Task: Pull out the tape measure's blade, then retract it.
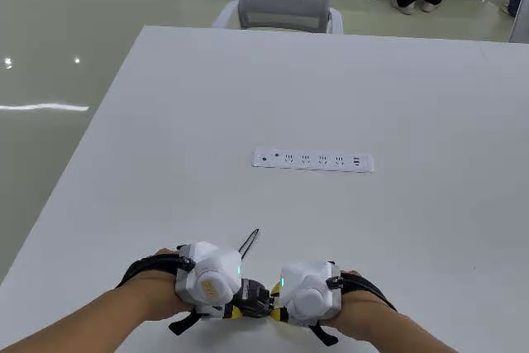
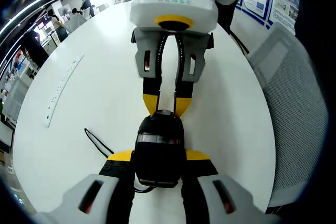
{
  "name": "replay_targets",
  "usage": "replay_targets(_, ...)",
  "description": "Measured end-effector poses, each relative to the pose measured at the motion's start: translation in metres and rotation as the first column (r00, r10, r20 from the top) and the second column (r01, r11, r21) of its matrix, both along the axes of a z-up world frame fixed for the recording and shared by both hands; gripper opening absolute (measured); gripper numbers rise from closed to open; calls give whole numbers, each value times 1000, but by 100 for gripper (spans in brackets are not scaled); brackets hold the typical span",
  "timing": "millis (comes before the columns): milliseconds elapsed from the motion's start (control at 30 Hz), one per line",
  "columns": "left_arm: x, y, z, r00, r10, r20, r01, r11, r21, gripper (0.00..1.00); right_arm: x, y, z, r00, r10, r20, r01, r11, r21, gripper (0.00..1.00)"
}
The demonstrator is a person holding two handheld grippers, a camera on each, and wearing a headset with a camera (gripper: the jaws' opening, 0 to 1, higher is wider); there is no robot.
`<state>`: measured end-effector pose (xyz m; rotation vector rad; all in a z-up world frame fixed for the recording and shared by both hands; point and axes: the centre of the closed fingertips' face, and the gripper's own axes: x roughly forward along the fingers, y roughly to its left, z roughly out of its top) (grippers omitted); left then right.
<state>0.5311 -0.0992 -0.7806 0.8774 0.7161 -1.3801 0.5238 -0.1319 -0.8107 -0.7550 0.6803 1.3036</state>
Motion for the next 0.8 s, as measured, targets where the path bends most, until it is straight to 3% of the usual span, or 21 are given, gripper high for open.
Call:
replay_targets(300, 0, 1, -1, 1000, 4, -5, -4, 1000, 28, 29, -1, -1, -2, 999, 50, 4, -50, 999, -8, 15)
replay_targets(633, -1, 1, -2, 1000, 12, -4, -12, 999, 35, 29, -1, -2, -3, 999, 18, -42, -19, 999, -29, 12)
replay_targets(800, 0, 1, -2, 1000, 19, -9, -19, 999, 41, 29, -2, -3, -3, 999, 22, -43, -24, 999, -41, 12)
